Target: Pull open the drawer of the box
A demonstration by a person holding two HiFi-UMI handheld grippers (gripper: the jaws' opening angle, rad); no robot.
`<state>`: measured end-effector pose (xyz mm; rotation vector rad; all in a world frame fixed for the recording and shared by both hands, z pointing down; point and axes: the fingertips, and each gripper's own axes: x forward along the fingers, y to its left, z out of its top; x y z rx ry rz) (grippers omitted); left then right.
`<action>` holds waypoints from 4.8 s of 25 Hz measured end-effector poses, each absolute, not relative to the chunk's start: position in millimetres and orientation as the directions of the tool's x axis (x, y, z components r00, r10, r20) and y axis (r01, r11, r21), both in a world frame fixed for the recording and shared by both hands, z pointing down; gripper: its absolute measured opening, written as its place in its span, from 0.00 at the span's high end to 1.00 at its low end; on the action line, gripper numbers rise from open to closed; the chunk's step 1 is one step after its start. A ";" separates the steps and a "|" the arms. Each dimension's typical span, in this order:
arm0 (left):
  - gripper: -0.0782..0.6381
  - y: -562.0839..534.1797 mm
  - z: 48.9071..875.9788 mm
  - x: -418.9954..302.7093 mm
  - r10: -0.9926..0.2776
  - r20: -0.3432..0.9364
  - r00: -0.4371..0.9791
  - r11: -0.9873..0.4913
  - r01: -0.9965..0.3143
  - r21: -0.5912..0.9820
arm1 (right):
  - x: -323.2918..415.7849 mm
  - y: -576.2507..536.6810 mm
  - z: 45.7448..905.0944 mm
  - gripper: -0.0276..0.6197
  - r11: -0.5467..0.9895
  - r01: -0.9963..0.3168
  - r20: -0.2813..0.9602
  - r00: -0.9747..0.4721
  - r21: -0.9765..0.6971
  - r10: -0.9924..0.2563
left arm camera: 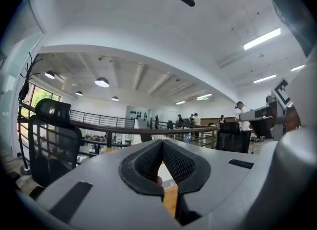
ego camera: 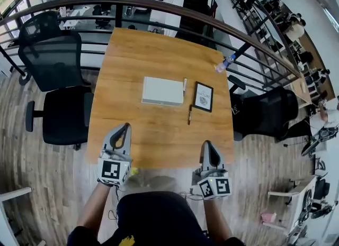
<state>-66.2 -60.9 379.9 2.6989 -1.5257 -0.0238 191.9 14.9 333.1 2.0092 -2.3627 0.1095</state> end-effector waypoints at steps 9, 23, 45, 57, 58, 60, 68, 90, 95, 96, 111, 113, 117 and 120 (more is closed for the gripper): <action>0.87 -101.6 413.6 -77.4 -0.865 0.039 0.501 -0.499 -0.865 0.051 | 187.1 -58.7 413.9 0.96 0.132 -0.987 0.191 -0.149 -0.097 -0.970; 0.87 -128.6 457.2 -83.1 -0.880 0.088 0.467 -0.462 -0.884 0.071 | 151.7 -188.3 593.5 0.82 0.109 -0.982 0.418 -0.166 -0.156 -0.893; 0.87 -158.3 529.0 -72.6 -0.872 0.182 0.454 -0.436 -0.890 0.133 | 143.5 -267.4 708.8 0.82 0.019 -0.998 0.573 -0.054 -0.067 -0.818; 0.87 -154.5 532.2 -65.7 -0.859 0.200 0.470 -0.450 -0.882 0.140 | 141.9 -266.6 707.6 0.86 0.022 -0.997 0.588 -0.064 -0.079 -0.806; 0.87 -154.8 531.6 -66.1 -0.861 0.196 0.469 -0.448 -0.883 0.144 | 141.4 -266.1 707.5 0.86 0.024 -0.997 0.591 -0.066 -0.079 -0.804; 0.87 -154.4 533.2 -65.7 -0.860 0.199 0.470 -0.448 -0.882 0.146 | 141.5 -263.9 707.7 0.86 0.033 -0.996 0.597 -0.074 -0.079 -0.799; 0.87 -153.4 534.4 -58.5 -0.853 0.201 0.483 -0.460 -0.875 0.151 | 142.1 -250.7 707.6 0.86 0.034 -0.996 0.603 -0.078 -0.084 -0.794; 0.87 -149.2 532.4 -37.2 -0.834 0.204 0.513 -0.489 -0.858 0.158 | 142.1 -223.4 709.7 0.86 0.031 -0.992 0.616 -0.098 -0.119 -0.782; 0.87 -148.6 531.5 -37.9 -0.831 0.209 0.515 -0.492 -0.857 0.153 | 142.2 -218.9 709.3 0.86 0.022 -0.991 0.618 -0.098 -0.129 -0.780; 0.87 -148.6 531.3 -38.3 -0.832 0.209 0.514 -0.491 -0.857 0.153 | 142.0 -217.8 709.4 0.86 0.023 -0.991 0.618 -0.098 -0.129 -0.780; 0.87 -141.8 528.5 -38.6 -0.827 0.211 0.521 -0.504 -0.854 0.133 | 143.9 -205.3 709.3 0.86 0.026 -0.991 0.626 -0.101 -0.128 -0.773; 0.87 -141.3 528.1 -38.7 -0.828 0.212 0.519 -0.502 -0.854 0.132 | 146.1 -203.2 709.8 0.86 0.022 -0.992 0.629 -0.098 -0.128 -0.771; 0.87 -138.9 526.5 -38.5 -0.826 0.217 0.520 -0.504 -0.854 0.127 | 145.3 -201.3 708.1 0.86 0.023 -0.992 0.632 -0.098 -0.126 -0.769; 0.87 -139.2 524.7 -35.5 -0.825 0.215 0.522 -0.507 -0.853 0.127 | 144.4 -200.1 706.7 0.86 0.029 -0.992 0.634 -0.104 -0.127 -0.766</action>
